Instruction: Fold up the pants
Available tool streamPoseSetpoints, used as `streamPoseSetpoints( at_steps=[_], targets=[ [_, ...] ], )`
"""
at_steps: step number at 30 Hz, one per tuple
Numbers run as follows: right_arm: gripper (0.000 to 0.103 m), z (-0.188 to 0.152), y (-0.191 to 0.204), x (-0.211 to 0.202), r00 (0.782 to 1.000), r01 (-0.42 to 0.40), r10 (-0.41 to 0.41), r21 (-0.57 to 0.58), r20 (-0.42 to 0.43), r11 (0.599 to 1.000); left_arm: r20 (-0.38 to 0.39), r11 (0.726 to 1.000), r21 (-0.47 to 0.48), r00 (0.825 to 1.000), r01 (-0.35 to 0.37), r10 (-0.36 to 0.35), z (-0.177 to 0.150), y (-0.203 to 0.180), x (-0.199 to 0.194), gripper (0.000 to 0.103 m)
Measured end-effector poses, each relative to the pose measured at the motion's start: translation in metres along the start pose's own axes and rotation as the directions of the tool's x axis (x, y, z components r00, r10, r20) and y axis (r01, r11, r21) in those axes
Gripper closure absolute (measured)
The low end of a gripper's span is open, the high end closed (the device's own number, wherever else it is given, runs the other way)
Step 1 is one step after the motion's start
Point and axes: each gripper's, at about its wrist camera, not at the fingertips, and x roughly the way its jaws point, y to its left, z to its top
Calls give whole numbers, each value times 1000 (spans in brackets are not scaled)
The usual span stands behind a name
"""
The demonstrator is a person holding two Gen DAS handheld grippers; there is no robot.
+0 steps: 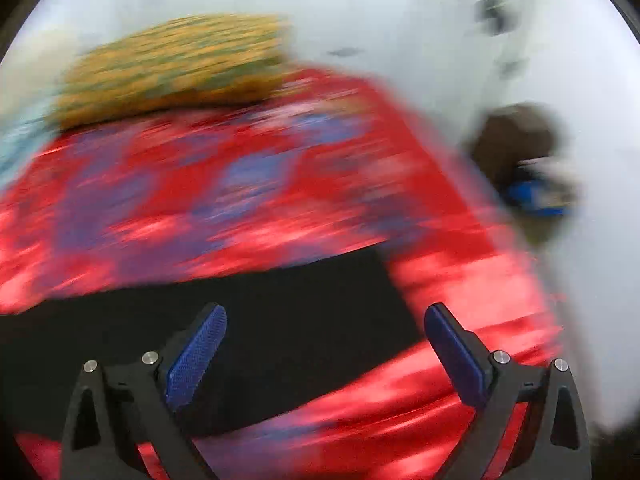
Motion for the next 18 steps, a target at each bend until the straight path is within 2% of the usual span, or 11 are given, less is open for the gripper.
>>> streamPoseSetpoints(
  at_steps=[1,3,4,5,6,9,12,15,16,18],
  targets=[
    [4,-13,29,2,994,-107,107,-15,-30,994,-21,996,-48,997,-73,72,17,18,19,1],
    [4,-36,89,9,960,-270,265,-47,-92,962,-26,983,-101,988,-156,154,33,48,54,0],
    [4,-47,119,11,942,-322,312,-70,-119,944,-33,974,-119,981,-195,192,36,58,66,0],
    [4,-56,146,12,934,-345,331,-102,-133,933,-43,955,-145,966,-258,254,37,72,79,0],
    [4,-64,167,12,932,-351,333,-131,-139,927,-30,947,-187,965,-263,262,37,85,86,0],
    [4,-82,215,10,924,-365,341,-138,-171,921,-38,931,-295,976,-215,213,34,112,86,0],
    [4,-99,225,-36,910,-408,394,-114,-130,906,-24,937,-275,976,-216,218,27,107,65,1],
    [4,-137,233,-101,903,-429,422,-177,-78,886,20,964,-240,993,-110,118,14,93,36,1],
    [4,-152,234,-117,900,-435,429,-189,-73,880,30,975,-218,998,-46,54,6,80,25,1],
    [4,-192,234,-149,899,-437,430,-210,-81,875,30,986,-167,999,26,-21,-4,55,15,1]
  ],
)
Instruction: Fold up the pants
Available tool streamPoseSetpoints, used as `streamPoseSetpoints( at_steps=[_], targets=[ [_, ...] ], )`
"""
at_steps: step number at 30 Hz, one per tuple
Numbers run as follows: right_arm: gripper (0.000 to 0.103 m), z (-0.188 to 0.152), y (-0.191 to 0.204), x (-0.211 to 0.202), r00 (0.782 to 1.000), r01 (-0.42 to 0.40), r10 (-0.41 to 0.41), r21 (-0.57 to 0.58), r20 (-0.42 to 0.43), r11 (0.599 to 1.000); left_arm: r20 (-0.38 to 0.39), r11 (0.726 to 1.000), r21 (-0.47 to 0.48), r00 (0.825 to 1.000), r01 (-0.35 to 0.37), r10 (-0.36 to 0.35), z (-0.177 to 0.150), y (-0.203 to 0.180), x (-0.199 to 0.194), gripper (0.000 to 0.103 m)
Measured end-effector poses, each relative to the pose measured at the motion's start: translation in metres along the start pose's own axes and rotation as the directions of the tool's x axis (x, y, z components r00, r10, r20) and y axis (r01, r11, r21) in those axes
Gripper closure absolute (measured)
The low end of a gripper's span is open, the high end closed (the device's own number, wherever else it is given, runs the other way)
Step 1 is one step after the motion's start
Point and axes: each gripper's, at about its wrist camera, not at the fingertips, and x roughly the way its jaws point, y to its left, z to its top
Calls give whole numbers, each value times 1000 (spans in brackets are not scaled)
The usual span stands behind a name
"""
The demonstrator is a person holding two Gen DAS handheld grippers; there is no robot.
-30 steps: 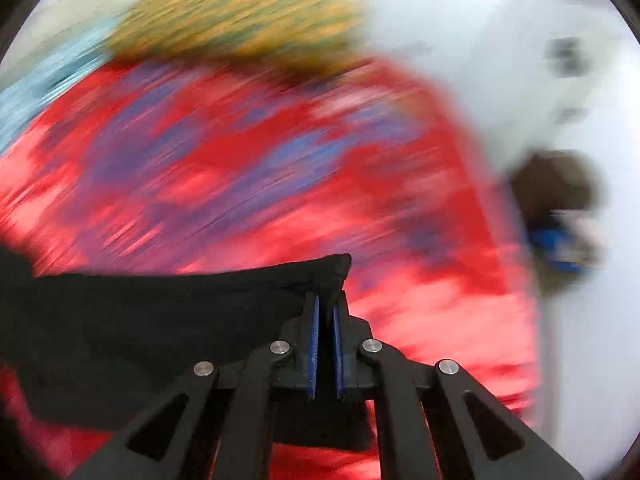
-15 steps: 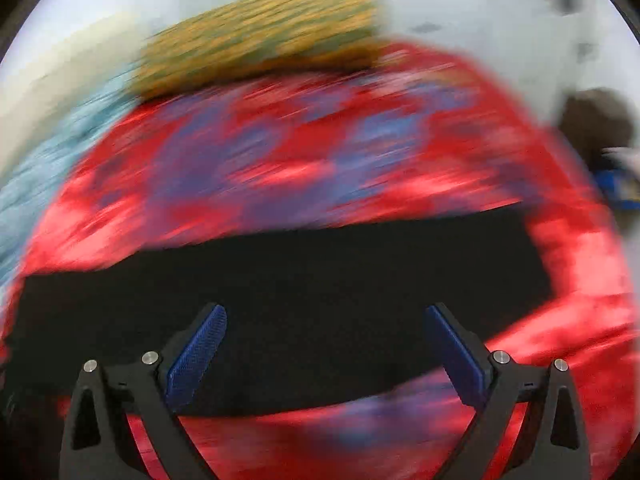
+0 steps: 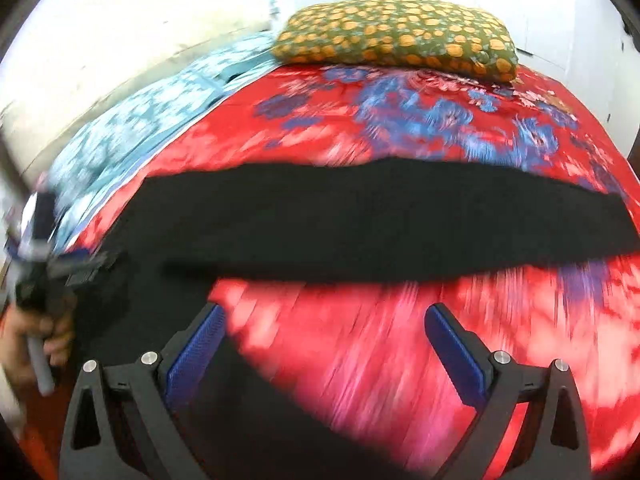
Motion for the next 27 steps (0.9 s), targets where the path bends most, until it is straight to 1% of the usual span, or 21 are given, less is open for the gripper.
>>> streamPoseSetpoints(
  at_steps=[1,2,4,6,8,10,12,13,14,16,17,21,27],
  targets=[
    [4,-21,10,-11,1000,14,-14,-4,-8,1000,-14,999,42,999,34,-34,-10,-18,-4,1],
    [4,-42,17,-20,999,30,-30,-4,-20,1000,-25,996,77,998,55,-53,-19,-33,-6,1],
    [4,-83,21,-33,995,78,-77,10,-62,997,-47,980,182,996,81,-73,-42,-71,-11,1],
    [4,-108,20,-41,986,143,-142,9,-84,990,-43,961,265,997,77,-68,-64,-98,-17,1],
    [4,-131,5,-46,973,212,-207,34,-101,977,-38,949,309,998,67,-58,-79,-112,-20,1],
    [4,-143,-14,-43,963,248,-235,90,-132,965,-11,938,343,998,57,-57,-93,-118,-23,1],
    [4,-150,-33,-38,963,245,-220,168,-155,955,8,936,348,998,55,-62,-97,-115,-26,0],
    [0,-155,-39,-39,968,231,-202,214,-147,949,-7,939,337,997,71,-73,-96,-112,-23,0],
    [0,-157,-42,-39,972,223,-197,244,-129,944,-31,944,313,995,102,-97,-96,-107,-21,0],
    [0,-159,-41,-37,970,240,-222,234,-98,942,-64,950,269,987,159,-147,-87,-96,-13,0],
    [0,-160,-38,-35,968,250,-236,227,-88,941,-67,949,269,986,167,-155,-85,-96,-11,0],
    [0,-165,-37,-35,967,254,-251,241,-41,937,-56,946,285,988,151,-141,-96,-100,-16,0],
    [0,-168,-37,-34,968,247,-248,240,-27,939,-38,945,301,992,128,-123,-100,-100,-16,1]
  ],
)
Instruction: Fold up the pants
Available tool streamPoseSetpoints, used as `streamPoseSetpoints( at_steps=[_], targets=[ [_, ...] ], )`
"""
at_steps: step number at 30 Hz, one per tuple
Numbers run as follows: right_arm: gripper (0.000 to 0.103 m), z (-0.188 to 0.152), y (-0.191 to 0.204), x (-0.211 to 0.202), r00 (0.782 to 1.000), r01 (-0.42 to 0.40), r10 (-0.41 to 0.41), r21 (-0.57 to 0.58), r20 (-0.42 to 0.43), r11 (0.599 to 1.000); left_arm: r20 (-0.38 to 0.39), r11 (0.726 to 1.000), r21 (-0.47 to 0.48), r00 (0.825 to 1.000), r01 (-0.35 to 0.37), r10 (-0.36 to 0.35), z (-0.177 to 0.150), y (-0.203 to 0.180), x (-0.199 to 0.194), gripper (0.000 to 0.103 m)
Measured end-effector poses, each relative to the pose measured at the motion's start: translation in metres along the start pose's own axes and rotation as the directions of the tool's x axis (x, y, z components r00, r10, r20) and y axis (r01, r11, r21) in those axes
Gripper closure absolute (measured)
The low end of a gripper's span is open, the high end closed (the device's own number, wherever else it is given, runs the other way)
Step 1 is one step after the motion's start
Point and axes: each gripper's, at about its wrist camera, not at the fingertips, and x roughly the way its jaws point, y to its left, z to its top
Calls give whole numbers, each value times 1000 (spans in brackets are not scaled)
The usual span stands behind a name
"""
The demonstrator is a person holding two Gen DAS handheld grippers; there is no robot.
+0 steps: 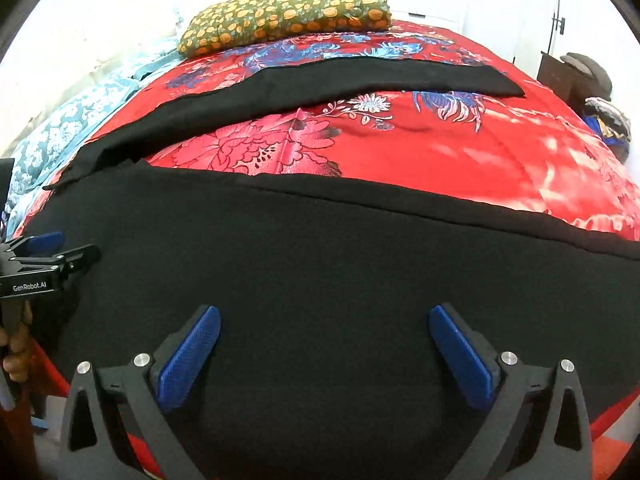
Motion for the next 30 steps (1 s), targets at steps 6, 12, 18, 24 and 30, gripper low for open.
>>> streamPoseSetpoints(
  at_steps=[6,12,18,24,30],
  targets=[
    [0,-2,0,1,1000,4,-4,-2,2,1000,1,1000,9,1000,-11,11,-1,-1,1,1],
    [0,-2,1,3,1000,14,-14,3,4,1000,-4,1000,13,1000,-13,13,0,-1,1,1],
    [0,-4,0,3,1000,16,-16,8,23,1000,4,1000,11,1000,-20,20,-1,-2,1,1],
    [0,-4,0,3,1000,15,-16,9,26,1000,28,1000,-3,999,-18,18,-4,-2,-3,0],
    [0,-3,0,2,1000,16,-16,11,21,1000,5,1000,-3,1000,-9,9,-2,-2,-4,0]
  ],
)
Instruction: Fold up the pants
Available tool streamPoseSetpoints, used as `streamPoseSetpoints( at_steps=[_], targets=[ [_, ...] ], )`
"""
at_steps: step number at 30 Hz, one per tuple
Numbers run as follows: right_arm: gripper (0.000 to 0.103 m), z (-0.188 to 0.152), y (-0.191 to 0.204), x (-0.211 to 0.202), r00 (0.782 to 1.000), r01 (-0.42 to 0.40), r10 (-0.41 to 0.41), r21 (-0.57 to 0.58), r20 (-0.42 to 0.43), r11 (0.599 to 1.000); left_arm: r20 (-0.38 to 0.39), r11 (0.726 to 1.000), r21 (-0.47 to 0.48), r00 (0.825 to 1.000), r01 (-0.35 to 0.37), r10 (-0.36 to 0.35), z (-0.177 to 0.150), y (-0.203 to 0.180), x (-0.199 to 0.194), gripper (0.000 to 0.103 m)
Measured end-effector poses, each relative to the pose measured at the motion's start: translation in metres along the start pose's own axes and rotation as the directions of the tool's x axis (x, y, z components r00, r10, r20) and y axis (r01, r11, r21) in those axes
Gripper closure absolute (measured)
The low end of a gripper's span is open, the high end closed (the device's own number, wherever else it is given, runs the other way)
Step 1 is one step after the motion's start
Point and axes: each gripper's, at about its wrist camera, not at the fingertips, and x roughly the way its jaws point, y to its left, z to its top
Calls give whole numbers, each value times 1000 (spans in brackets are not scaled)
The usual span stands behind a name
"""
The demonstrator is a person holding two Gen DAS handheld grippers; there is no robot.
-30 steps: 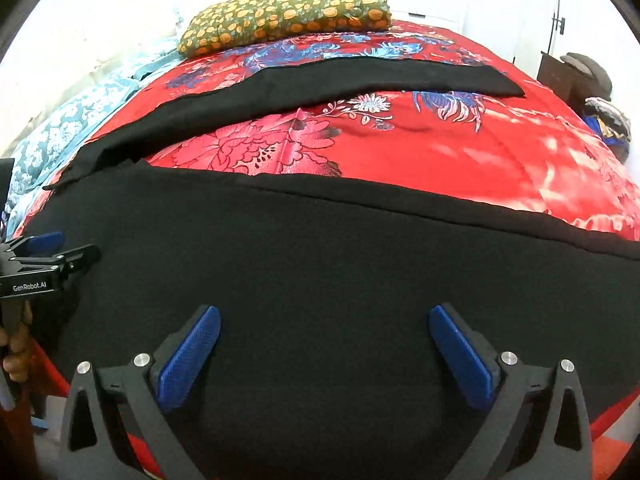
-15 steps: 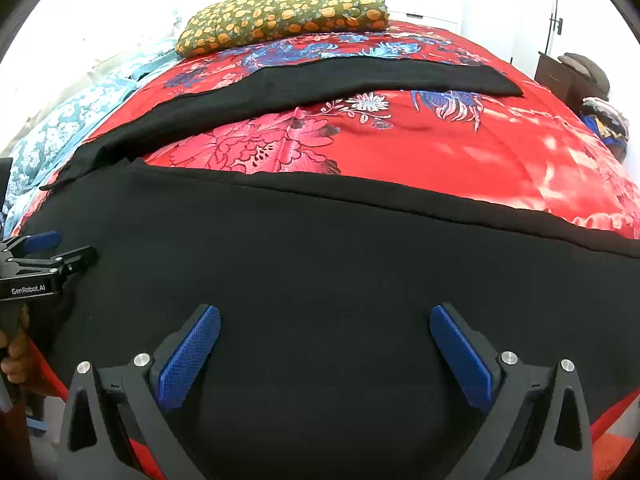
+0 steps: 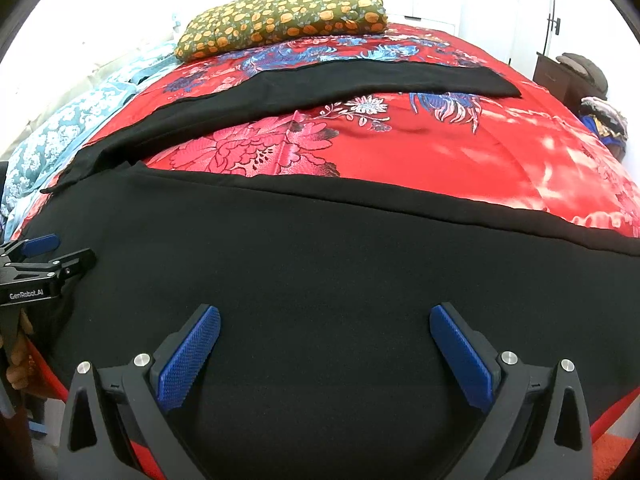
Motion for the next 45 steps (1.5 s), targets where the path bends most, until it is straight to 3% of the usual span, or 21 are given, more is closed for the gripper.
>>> streamPoseSetpoints(
  at_steps=[6,10,14,19,26,28,30,33,39,43,45],
  targets=[
    [0,2,0,-1,1000,3,-3,-1,-12,1000,-43,998,-35,998,50,-51,12,9,-7,1],
    [0,8,0,-4,999,11,-11,10,-53,1000,17,995,-74,998,60,-59,40,29,-20,1],
    [0,13,-6,-7,998,-10,14,58,-67,998,48,994,-110,999,15,-10,82,58,-12,1],
    [0,22,-23,-8,997,-52,59,158,-43,986,-7,985,-130,994,-110,110,123,90,29,1],
    [0,39,-27,-14,999,-49,47,144,19,988,-53,943,-252,976,-218,212,123,137,75,1],
    [0,50,-33,-17,996,-78,71,150,49,986,-20,939,-278,978,-203,205,115,143,86,0],
    [0,71,-47,-18,992,-109,99,147,75,983,37,939,-278,974,-203,222,108,140,84,0],
    [0,111,-81,-9,991,-109,98,128,93,986,52,938,-264,968,-224,245,106,137,85,0],
    [0,219,-199,61,996,28,-40,157,75,987,88,937,-271,964,-218,250,102,137,85,0],
    [0,293,-284,124,991,132,-134,260,-12,957,96,936,-270,961,-225,259,102,134,87,0],
    [0,323,-308,146,986,160,-163,271,-12,949,100,936,-269,960,-228,262,101,134,87,0]
  ],
)
